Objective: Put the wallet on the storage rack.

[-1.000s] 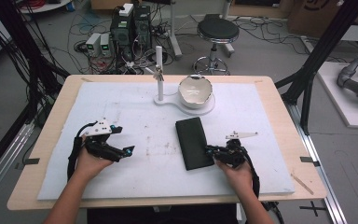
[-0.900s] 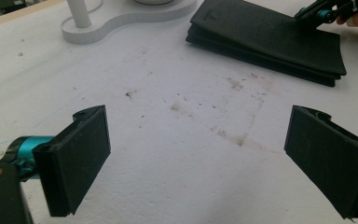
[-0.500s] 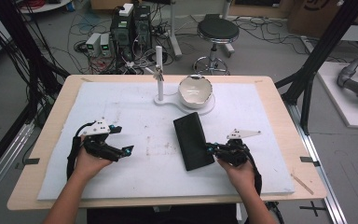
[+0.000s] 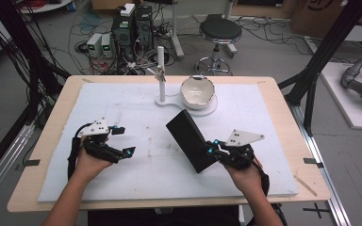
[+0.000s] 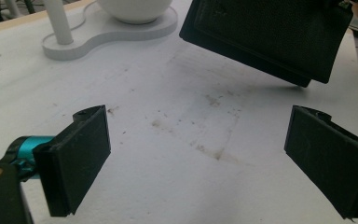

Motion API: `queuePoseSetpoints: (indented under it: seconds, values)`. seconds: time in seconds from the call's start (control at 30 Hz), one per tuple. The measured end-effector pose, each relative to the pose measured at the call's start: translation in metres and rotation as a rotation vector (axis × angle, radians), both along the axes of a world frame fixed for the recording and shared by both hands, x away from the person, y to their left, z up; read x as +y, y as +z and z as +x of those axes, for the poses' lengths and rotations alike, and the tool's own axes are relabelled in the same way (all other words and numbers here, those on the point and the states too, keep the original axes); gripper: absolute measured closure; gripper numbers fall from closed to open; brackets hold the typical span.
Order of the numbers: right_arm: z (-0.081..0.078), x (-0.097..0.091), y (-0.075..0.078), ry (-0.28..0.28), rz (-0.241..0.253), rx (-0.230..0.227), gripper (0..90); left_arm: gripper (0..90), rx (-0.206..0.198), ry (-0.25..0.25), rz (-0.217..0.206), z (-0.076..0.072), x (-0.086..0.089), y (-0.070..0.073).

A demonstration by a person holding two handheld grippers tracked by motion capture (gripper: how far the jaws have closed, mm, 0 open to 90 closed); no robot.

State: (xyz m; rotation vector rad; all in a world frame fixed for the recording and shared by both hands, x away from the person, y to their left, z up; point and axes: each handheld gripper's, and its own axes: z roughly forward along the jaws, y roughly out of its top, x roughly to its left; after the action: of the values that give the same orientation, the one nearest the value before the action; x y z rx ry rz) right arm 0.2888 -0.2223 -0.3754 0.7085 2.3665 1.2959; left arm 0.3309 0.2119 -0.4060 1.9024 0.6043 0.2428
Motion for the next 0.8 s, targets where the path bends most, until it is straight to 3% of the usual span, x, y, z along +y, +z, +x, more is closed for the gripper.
queuePoseSetpoints:
  seconds: [0.13, 0.23, 0.37, 0.7, 0.77, 0.8]
  values:
    - [-0.008, 0.008, 0.007, 0.056, -0.025, -0.03, 86.3, 6.9, -0.003, -0.052, -0.019, 0.0, -0.007, 0.004]
    - [-0.016, 0.021, 0.011, 0.144, -0.066, -0.08, 86.4, 6.9, 0.001, -0.088, -0.038, 0.0, -0.014, 0.006]
    - [-0.022, 0.033, 0.014, 0.207, -0.094, -0.119, 86.3, 9.2, 0.012, -0.159, -0.072, 0.001, -0.021, 0.008]
    - [-0.029, 0.046, 0.013, 0.31, -0.117, -0.15, 86.3, 11.2, 0.013, -0.251, -0.087, 0.008, -0.044, 0.013]
    - [-0.03, 0.048, 0.014, 0.323, -0.117, -0.158, 86.2, 20.2, 0.02, -0.284, -0.078, 0.008, -0.049, 0.011]
    - [-0.03, 0.048, 0.014, 0.323, -0.117, -0.158, 86.2, 20.2, 0.022, -0.307, -0.069, 0.008, -0.051, 0.01]
